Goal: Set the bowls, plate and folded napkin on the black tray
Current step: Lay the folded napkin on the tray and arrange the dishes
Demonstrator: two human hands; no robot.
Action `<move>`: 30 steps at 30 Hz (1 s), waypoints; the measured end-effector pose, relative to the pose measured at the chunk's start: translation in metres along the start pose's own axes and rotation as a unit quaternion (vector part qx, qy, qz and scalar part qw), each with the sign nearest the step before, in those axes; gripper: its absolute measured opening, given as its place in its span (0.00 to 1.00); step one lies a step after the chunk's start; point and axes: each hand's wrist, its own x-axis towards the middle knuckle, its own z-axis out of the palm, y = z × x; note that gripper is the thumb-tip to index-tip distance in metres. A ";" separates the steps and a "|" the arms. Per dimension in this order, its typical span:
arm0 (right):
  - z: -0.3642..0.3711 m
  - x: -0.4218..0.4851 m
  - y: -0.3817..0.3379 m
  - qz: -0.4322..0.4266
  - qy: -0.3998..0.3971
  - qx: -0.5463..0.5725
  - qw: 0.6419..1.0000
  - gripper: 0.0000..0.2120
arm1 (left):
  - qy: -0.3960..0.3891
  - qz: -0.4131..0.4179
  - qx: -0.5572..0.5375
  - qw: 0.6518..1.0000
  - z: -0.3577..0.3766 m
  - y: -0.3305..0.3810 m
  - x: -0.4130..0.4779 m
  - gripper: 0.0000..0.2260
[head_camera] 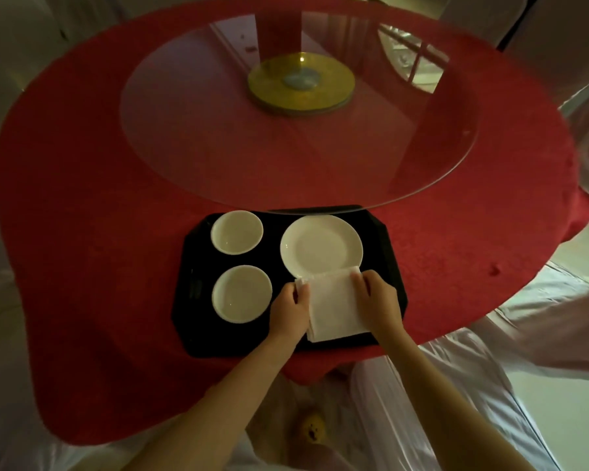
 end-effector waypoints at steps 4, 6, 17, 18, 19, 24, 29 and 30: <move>0.002 -0.001 0.019 0.037 -0.046 -0.019 0.998 0.12 | -0.052 -0.068 0.045 0.995 0.007 -0.007 0.006 0.14; 0.005 -0.003 0.023 0.066 -0.071 -0.029 0.995 0.10 | -0.058 -0.083 0.053 0.993 0.012 -0.008 0.006 0.12; 0.010 -0.010 0.030 0.091 -0.039 -0.098 0.990 0.09 | -0.036 -0.053 0.110 0.992 0.021 -0.020 0.017 0.19; 0.010 -0.006 0.029 0.075 -0.025 -0.103 0.991 0.10 | -0.023 -0.047 0.113 0.992 0.022 -0.019 0.018 0.22; 0.009 -0.002 0.027 0.060 -0.010 -0.108 0.992 0.12 | -0.012 -0.040 0.117 0.992 0.023 -0.017 0.019 0.23; 0.007 0.027 0.015 0.014 0.005 -0.101 0.995 0.16 | 0.015 -0.051 0.100 0.994 0.023 -0.005 0.031 0.28; 0.012 0.048 0.010 0.032 -0.034 -0.081 0.996 0.11 | 0.029 -0.061 0.054 0.996 0.024 0.002 0.045 0.23; 0.014 0.051 0.010 0.035 -0.035 -0.077 0.996 0.10 | 0.030 -0.060 0.053 0.996 0.024 0.003 0.047 0.22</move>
